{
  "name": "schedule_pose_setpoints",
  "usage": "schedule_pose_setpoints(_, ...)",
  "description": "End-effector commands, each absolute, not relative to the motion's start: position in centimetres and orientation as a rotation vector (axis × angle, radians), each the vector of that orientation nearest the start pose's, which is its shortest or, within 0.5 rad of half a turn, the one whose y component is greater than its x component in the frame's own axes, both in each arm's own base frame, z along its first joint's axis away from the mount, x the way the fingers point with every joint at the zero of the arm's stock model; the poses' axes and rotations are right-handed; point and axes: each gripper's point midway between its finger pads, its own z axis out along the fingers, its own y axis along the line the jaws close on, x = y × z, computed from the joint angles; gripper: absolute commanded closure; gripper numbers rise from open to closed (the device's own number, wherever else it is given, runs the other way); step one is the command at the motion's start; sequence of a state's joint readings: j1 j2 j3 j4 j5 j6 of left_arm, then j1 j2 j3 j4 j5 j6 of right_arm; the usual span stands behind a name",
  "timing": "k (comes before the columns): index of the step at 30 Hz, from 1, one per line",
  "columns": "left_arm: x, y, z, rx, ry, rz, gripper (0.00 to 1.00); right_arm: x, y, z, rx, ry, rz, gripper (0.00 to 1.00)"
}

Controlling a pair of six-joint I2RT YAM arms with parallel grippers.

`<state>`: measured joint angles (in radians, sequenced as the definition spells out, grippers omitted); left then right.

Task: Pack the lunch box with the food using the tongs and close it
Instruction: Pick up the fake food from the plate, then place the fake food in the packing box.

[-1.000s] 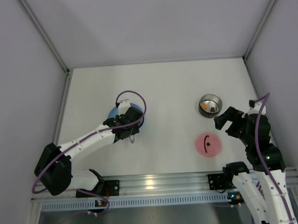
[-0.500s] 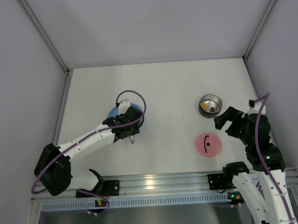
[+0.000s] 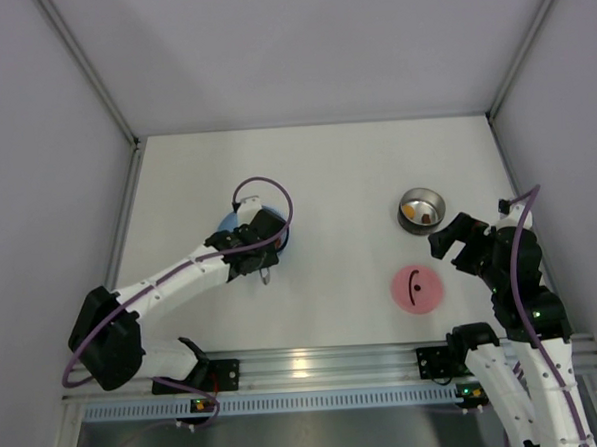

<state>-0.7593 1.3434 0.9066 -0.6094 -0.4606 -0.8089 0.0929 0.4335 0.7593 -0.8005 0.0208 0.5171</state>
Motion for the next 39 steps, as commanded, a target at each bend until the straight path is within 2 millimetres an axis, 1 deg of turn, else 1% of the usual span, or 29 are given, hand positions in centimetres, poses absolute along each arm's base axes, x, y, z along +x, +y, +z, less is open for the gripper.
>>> schedule_pose_setpoints(1, 27.1, -18.3, 13.2, -0.233, 2.376, -0.128, 0.73, 20.6, 3.4, 23.0, 0.438, 1.943, 0.37, 0.0)
schedule_pose_setpoints(3, 27.3, -18.3, 14.1, -0.226, 2.364, -0.13, 0.74, 20.5, 3.4, 23.0, 0.438, 1.941, 0.373, 0.01)
schedule_pose_setpoints(4, 27.6, -18.5, 15.0, -0.225, 2.351, -0.141, 0.74, 20.5, 3.4, 23.0, 0.438, 1.943, 0.373, 0.0)
schedule_pose_setpoints(8, 27.9, -18.7, 16.5, -0.206, 2.335, -0.148, 0.74, 20.6, 3.4, 23.0, 0.44, 1.94, 0.368, 0.01)
schedule_pose_setpoints(15, 28.0, -19.1, 17.9, -0.191, 2.323, -0.182, 0.75, 20.6, 3.5, 23.0, 0.438, 1.943, 0.373, 0.01)
schedule_pose_setpoints(17, 27.9, -19.4, 18.3, -0.179, 2.325, -0.199, 0.75, 20.6, 3.5, 23.0, 0.438, 1.945, 0.374, 0.01)
schedule_pose_setpoints(20, 27.8, -20.4, 19.4, -0.156, 2.31, -0.23, 0.76, 20.5, 3.4, 23.2, 0.437, 1.937, 0.374, 0.01)
schedule_pose_setpoints(21, 27.7, -21.1, 20.2, -0.14, 2.298, -0.253, 0.76, 20.5, 3.5, 23.3, 0.435, 1.936, 0.375, 0.0)
schedule_pose_setpoints(22, 27.7, -21.6, 20.4, -0.13, 2.295, -0.257, 0.76, 20.5, 3.4, 23.4, 0.44, 1.934, 0.37, 0.01)
schedule_pose_setpoints(24, 27.4, -23.0, 21.2, -0.088, 2.284, -0.289, 0.75, 20.5, 3.3, 23.5, 0.442, 1.932, 0.366, 0.01)
schedule_pose_setpoints(25, 27.6, -23.9, 22.3, -0.08, 2.263, -0.316, 0.75, 20.5, 3.3, 23.7, 0.442, 1.927, 0.366, 0.01)
schedule_pose_setpoints(26, 27.3, -25.2, 22.2, -0.038, 2.27, -0.319, 0.75, 20.4, 3.2, 23.8, 0.443, 1.926, 0.364, 0.01)
schedule_pose_setpoints(27, 27.2, -26.1, 22.6, -0.021, 2.263, -0.332, 0.75, 20.4, 3.2, 23.8, 0.443, 1.926, 0.362, 0.0)
schedule_pose_setpoints(28, 27.4, -27.1, 22.1, 0.005, 2.275, -0.319, 0.75, 20.3, 3.1, 24.0, 0.446, 1.922, 0.356, 0.01)
schedule_pose_setpoints(29, 27.2, -28.8, 23.3, 0.035, 2.253, -0.355, 0.75, 20.3, 3.0, 24.1, 0.449, 1.922, 0.352, 0.01)
schedule_pose_setpoints(30, 27.1, -29.9, 23.7, 0.056, 2.245, -0.373, 0.75, 20.3, 3.0, 24.1, 0.448, 1.924, 0.35, 0.01)
schedule_pose_setpoints(31, 27.1, -30.9, 23.8, 0.074, 2.244, -0.388, 0.75, 20.2, 2.9, 24.4, 0.451, 1.918, 0.345, 0.0)
schedule_pose_setpoints(32, 27.1, -33.0, 24.2, 0.107, 2.231, -0.417, 0.75, 20.1, 2.9, 24.5, 0.447, 1.917, 0.344, 0.0)
schedule_pose_setpoints(33, 27.0, -34.1, 24.4, 0.127, 2.227, -0.44, 0.75, 20.0, 2.8, 24.8, 0.446, 1.912, 0.338, 0.0)
schedule_pose_setpoints(34, 27.2, -35.3, 23.5, 0.149, 2.24, -0.436, 0.74, 19.9, 2.6, 25.0, 0.449, 1.91, 0.332, 0.01)
schedule_pose_setpoints(35, 27.1, -37.0, 24.8, 0.168, 2.21, -0.487, 0.74, 19.8, 2.6, 25.1, 0.448, 1.91, 0.327, 0.01)
schedule_pose_setpoints(36, 27.1, -38.1, 24.9, 0.184, 2.206, -0.507, 0.74, 19.8, 2.5, 25.2, 0.449, 1.907, 0.322, 0.01)
schedule_pose_setpoints(37, 27.2, -39.4, 23.8, 0.208, 2.223, -0.513, 0.74, 19.6, 2.3, 25.4, 0.453, 1.907, 0.309, 0.0)
schedule_pose_setpoints(38, 27.0, -40.8, 24.2, 0.233, 2.203, -0.547, 0.74, 19.5, 2.1, 25.7, 0.451, 1.901, 0.301, 0.01)
schedule_pose_setpoints(39, 27.1, -41.9, 25.0, 0.239, 2.184, -0.579, 0.74, 19.4, 2.0, 26.1, 0.451, 1.893, 0.295, 0.01)
